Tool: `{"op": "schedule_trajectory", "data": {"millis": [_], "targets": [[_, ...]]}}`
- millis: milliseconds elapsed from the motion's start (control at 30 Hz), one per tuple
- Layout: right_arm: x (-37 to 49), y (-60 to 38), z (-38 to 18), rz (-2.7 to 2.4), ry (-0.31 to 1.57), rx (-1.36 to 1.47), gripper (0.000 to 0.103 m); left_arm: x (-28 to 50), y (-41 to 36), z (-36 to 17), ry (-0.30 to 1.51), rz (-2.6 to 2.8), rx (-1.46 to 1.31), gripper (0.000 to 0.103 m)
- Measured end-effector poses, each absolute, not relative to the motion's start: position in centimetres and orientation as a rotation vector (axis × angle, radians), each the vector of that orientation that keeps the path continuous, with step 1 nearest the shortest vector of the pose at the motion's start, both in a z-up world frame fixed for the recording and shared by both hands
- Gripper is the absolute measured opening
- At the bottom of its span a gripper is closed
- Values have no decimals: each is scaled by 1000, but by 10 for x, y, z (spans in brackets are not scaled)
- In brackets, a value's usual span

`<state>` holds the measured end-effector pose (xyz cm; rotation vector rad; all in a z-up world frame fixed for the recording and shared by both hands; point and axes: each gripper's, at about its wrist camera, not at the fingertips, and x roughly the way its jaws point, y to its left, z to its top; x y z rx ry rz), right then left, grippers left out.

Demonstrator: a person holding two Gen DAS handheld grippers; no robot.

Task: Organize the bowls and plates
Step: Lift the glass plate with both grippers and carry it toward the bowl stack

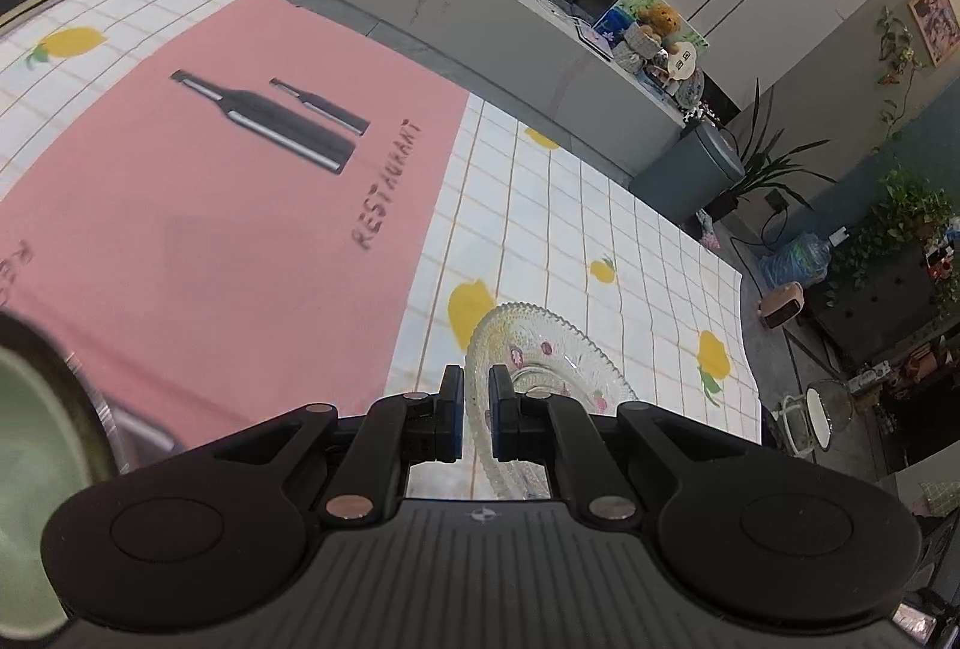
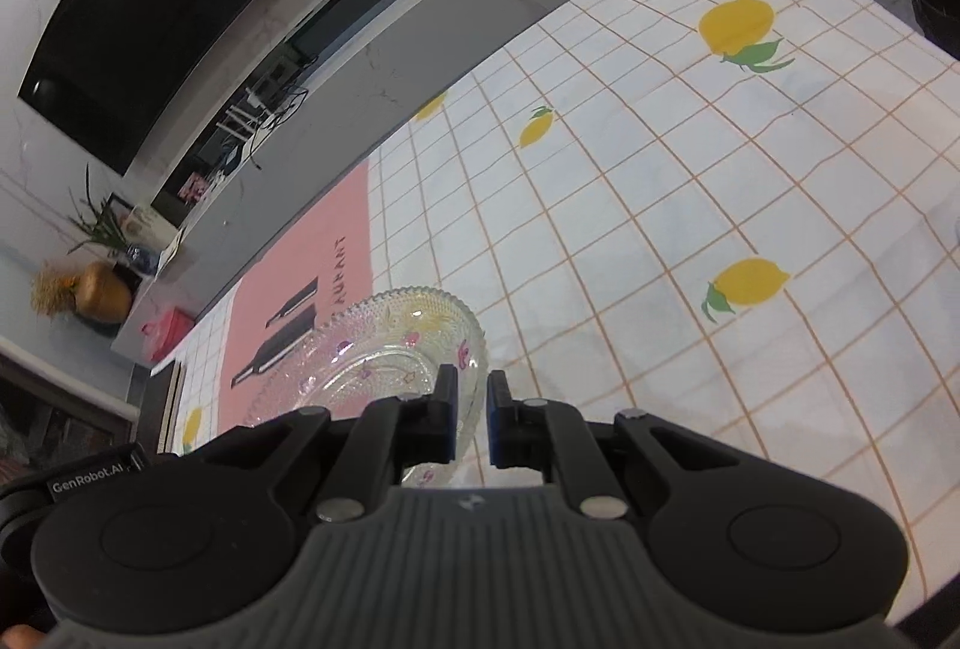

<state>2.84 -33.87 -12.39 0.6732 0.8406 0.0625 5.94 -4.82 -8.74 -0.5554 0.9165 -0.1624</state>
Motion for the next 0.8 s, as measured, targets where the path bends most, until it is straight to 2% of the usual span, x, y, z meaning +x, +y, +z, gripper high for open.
{"op": "schedule_trajectory", "data": {"millis": [333,800], "targets": [[-3,-329,-118,121,853,638,7,18,-35,-82,901,-170,-547,8],[-23,-311,-157,130,948,580,7,-15,-28,-121,975,-112,-501,8]]}}
